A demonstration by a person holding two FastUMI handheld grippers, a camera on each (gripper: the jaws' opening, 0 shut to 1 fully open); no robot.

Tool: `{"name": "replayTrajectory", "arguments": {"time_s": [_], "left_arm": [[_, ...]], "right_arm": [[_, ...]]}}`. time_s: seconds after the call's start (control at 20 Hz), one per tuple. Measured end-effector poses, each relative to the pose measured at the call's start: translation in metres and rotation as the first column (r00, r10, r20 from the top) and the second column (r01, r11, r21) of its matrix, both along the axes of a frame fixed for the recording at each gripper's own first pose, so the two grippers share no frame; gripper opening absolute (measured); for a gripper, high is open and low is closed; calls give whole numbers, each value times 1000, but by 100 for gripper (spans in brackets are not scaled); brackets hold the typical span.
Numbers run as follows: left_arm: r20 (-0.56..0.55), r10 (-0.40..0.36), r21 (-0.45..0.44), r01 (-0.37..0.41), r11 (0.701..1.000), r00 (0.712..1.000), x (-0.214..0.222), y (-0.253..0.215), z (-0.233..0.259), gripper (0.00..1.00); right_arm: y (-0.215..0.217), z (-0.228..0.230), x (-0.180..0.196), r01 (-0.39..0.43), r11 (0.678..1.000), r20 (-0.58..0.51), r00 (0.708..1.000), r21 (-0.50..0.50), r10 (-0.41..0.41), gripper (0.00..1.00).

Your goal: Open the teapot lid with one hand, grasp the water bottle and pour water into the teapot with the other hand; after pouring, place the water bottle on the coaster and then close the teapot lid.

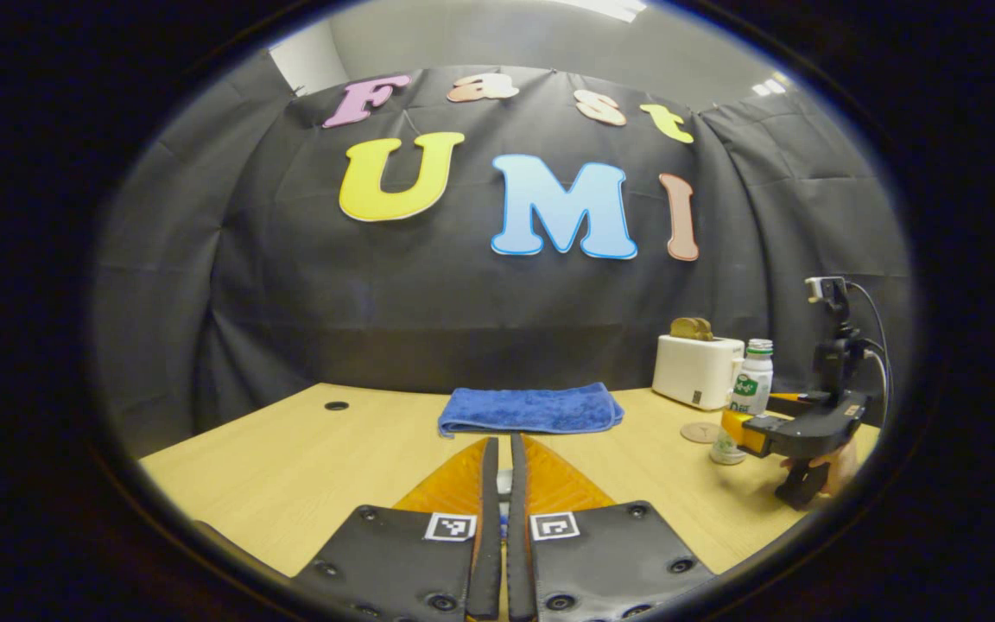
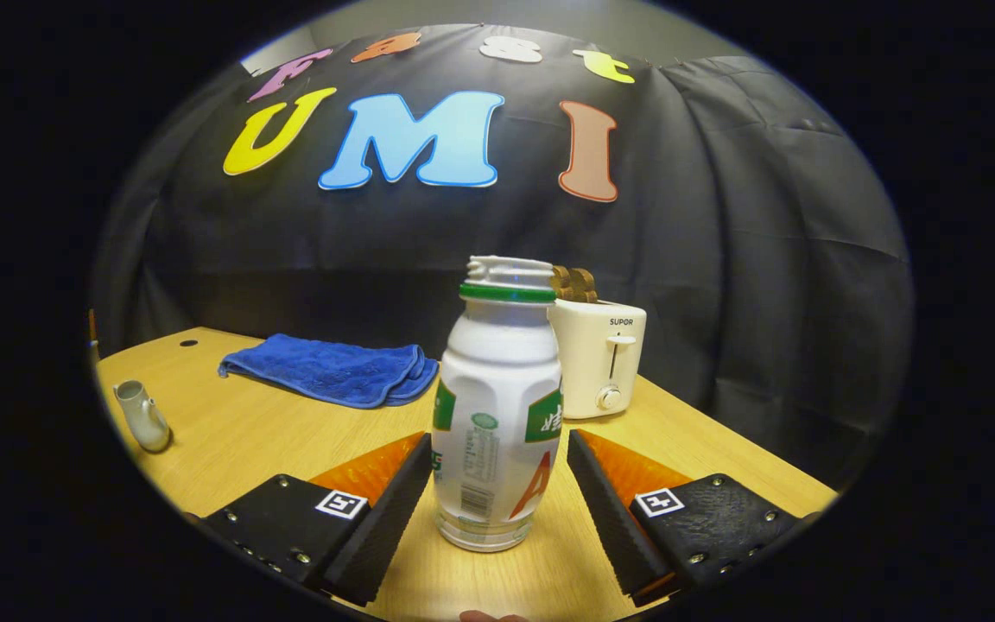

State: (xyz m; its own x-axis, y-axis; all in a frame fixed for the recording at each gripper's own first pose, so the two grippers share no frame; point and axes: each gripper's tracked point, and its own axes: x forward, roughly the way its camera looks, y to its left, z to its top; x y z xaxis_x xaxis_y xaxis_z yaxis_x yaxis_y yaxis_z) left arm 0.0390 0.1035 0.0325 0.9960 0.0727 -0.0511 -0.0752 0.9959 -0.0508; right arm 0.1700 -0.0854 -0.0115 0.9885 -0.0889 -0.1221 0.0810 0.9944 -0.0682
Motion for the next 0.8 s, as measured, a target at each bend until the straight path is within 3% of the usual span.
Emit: {"name": "replayTrajectory", "arguments": {"time_s": [0.15,0.2,0.25,0.4,0.55,0.6,0.8], "left_arm": [[-29,-6,-40,5,999,1000,-5,2,-16,9],[-31,-7,-50,6,999,1000,-8,3,-15,13],[-24,-7,-53,6,999,1000,-12,4,-12,13],[-4,-16,-46,16,999,1000,-25,1,-12,9],[-19,-50,-54,49,997,999,-38,-10,-17,13],[-15,-63,-51,62,997,998,-45,-16,-16,9],[4,-124,-15,124,992,992,-76,-35,-12,13]], "right_arm": [[2,-1,8,-12,999,-2,1000,34,12,96],[1,1,9,-10,999,0,1000,34,10,92],[1,0,10,-11,999,1,1000,30,11,75],[9,6,4,-34,999,4,999,-12,34,73],[26,28,-7,-82,995,33,996,-49,83,70],[36,32,-11,-103,992,30,994,-77,106,70],[76,36,-24,-188,958,-6,981,-216,191,70]]}}
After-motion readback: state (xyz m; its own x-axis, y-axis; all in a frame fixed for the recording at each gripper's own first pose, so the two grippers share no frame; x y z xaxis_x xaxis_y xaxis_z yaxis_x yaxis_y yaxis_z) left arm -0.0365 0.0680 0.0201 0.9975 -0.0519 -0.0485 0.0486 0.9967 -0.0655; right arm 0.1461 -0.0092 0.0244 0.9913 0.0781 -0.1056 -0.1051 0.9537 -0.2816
